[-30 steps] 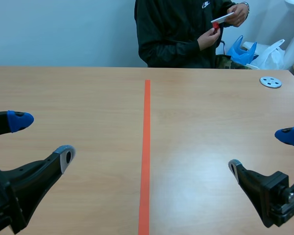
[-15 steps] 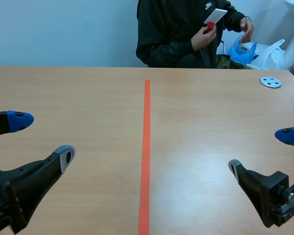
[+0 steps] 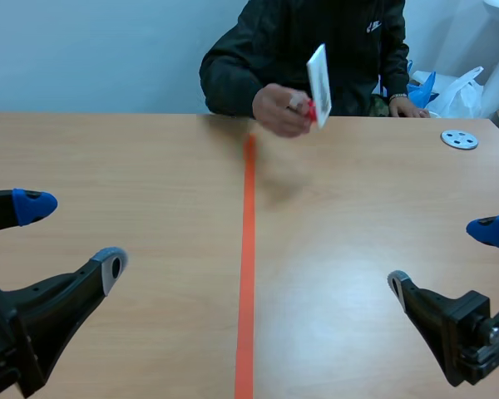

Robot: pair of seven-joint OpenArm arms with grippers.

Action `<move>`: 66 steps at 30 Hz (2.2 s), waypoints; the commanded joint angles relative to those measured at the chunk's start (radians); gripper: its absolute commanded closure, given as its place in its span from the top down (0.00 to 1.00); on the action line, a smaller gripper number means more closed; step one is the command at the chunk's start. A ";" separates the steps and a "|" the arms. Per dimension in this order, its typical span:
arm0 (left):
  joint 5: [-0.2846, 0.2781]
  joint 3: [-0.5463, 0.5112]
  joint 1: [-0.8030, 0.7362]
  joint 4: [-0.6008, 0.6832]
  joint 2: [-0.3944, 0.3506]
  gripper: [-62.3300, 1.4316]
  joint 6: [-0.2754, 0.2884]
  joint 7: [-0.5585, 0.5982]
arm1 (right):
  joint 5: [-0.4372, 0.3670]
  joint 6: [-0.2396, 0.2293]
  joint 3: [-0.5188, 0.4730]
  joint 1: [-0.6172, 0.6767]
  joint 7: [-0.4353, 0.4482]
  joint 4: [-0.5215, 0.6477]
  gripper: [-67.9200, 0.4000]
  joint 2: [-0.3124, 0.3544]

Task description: Sort the leaf by its shape. The table is split by an orange tape line. A compound leaf with several leaflets goes to the left side, a simple leaf with one blade goes to the right side. Return to the home posture when a red brick is placed on the table.

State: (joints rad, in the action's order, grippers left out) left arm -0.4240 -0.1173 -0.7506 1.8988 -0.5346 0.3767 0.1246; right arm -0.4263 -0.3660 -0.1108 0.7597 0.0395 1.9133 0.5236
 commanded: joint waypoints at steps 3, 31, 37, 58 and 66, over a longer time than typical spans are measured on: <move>-0.006 0.001 0.001 -0.008 0.005 1.00 0.002 0.014 | -0.003 0.000 -0.010 -0.012 0.008 0.014 0.96 0.000; -0.006 0.001 0.000 -0.007 0.005 1.00 0.011 0.014 | -0.003 0.000 -0.010 -0.013 0.008 0.014 0.96 0.000; -0.006 0.001 0.000 -0.007 0.005 1.00 0.011 0.014 | -0.003 0.000 -0.010 -0.031 -0.026 0.014 0.96 0.000; -0.006 0.001 0.003 -0.007 0.005 1.00 0.011 0.017 | -0.003 -0.179 0.207 -0.352 -0.119 -0.152 0.96 0.033; -0.006 0.001 0.003 -0.007 0.005 1.00 0.011 0.018 | 0.000 -0.201 0.375 -0.529 -0.061 -0.306 0.96 0.032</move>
State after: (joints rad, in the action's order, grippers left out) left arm -0.4240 -0.1173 -0.7506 1.8797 -0.5346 0.3855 0.1246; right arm -0.4213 -0.5602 0.2691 0.2455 -0.0425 1.5970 0.5438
